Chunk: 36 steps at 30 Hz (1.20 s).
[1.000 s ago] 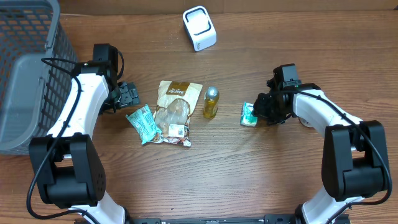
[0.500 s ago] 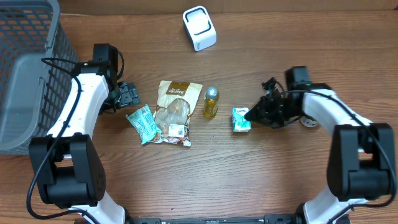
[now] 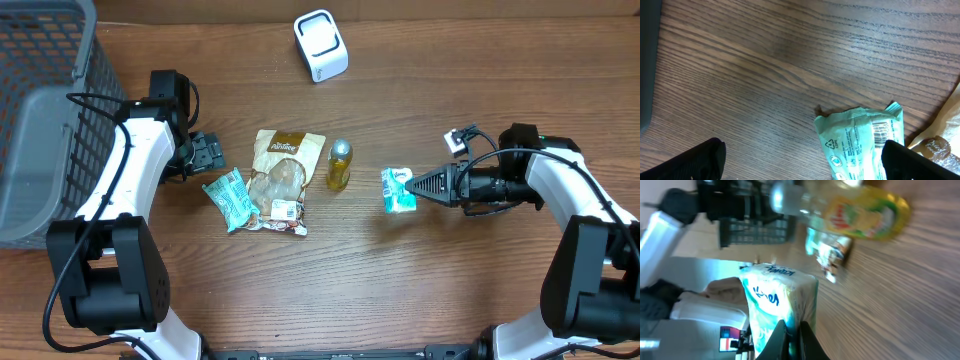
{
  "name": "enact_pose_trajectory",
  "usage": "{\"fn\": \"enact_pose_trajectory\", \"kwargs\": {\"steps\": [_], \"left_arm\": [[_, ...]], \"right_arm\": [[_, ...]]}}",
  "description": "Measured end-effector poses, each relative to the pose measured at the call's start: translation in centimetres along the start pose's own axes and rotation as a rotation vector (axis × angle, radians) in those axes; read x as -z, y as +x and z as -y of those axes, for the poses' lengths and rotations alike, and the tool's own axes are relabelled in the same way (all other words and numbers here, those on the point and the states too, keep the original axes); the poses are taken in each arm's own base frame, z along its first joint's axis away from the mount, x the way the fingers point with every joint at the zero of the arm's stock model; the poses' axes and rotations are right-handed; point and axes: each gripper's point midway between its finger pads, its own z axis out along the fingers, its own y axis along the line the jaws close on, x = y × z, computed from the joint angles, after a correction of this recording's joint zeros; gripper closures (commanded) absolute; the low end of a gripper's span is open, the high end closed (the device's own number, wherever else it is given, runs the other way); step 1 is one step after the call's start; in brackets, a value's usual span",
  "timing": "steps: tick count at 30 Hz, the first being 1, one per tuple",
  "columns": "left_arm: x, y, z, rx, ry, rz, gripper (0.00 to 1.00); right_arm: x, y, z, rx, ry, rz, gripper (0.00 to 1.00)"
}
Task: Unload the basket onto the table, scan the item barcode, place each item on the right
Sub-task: 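Lift the tissue pack and pull it right with the right gripper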
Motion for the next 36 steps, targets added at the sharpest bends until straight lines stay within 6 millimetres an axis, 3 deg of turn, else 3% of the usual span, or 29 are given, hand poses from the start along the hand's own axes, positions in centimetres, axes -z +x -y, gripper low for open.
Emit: {"fn": "enact_pose_trajectory", "kwargs": {"steps": [7, 19, 23, 31, 36], "left_arm": [[0.0, 0.0, 0.0, 0.0, 0.0, 0.0, 0.0], [0.0, 0.0, 0.0, 0.0, 0.0, 0.0, 0.01], [0.0, 0.0, 0.0, 0.0, 0.0, 0.0, 0.0], [0.0, 0.0, 0.0, 0.0, 0.0, 0.0, 0.0], [0.0, 0.0, 0.0, 0.0, 0.0, 0.0, 0.0]], "right_arm": [[0.1, -0.4, -2.0, 0.041, -0.102, 0.045, 0.96], [0.7, 1.6, -5.7, -0.025, -0.2, 0.06, 0.96], [0.7, 1.8, -5.9, 0.031, -0.2, 0.065, 0.96], [-0.8, 2.7, -6.6, 0.074, -0.216, 0.007, 0.96], [-1.6, 3.8, -8.4, 0.124, -0.228, -0.036, 0.96]]}}
